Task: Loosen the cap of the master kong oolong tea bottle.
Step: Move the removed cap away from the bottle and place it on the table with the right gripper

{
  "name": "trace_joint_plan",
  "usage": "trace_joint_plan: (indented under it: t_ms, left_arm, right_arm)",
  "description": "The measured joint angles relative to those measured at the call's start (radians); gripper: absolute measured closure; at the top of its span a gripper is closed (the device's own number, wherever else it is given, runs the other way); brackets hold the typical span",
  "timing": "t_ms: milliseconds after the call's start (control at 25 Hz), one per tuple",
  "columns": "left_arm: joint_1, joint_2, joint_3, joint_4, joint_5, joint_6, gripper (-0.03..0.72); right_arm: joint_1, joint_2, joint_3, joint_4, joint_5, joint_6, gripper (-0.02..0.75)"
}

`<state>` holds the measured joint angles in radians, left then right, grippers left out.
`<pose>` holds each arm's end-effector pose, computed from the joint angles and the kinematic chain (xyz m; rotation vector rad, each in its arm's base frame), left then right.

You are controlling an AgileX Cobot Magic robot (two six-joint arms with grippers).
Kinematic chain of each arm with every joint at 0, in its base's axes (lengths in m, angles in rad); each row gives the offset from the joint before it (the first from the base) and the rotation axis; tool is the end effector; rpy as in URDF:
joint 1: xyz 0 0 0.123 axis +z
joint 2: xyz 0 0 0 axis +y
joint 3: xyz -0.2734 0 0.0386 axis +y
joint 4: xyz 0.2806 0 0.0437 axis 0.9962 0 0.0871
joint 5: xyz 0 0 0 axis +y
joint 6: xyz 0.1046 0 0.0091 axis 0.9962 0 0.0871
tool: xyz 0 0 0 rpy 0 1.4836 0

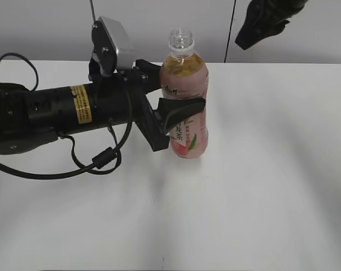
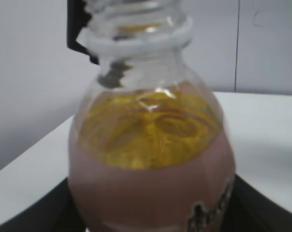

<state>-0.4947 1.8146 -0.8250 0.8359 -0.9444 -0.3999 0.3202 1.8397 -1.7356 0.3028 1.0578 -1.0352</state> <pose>0.3018 -0.2345 0.1555 1.0127 1.4379 -0.7877 0.4123 0.1655 0.3024 -1.5299 2.0698 0.1380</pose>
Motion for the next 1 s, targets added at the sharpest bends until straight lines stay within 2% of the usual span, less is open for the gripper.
trace_joint_plan:
  t_ms: [160,360,560,800,1000]
  left_arm:
    - [0.0,0.051,0.0,-0.016,-0.095,0.0,0.256]
    - [0.0,0.088,0.0,-0.046,-0.109,0.0,0.256]
    - [0.0,0.099,0.0,-0.052,-0.06,0.001,0.256]
    - [0.0,0.1,0.0,-0.053,0.039,0.001,0.256]
    - [0.0,0.109,0.0,-0.058,0.047,0.001,0.256]
  right_arm:
    - [-0.035,0.0,0.058,-0.08,-0.002,0.28,0.465]
    - [-0.042,0.053,0.18,-0.14,0.009,0.461,0.465]
    - [-0.043,0.181,0.279,-0.188,0.006,0.534,0.465]
    - [-0.043,0.284,0.287,-0.191,-0.032,0.559,0.465]
    - [-0.043,0.331,0.287,-0.192,-0.072,0.571,0.466]
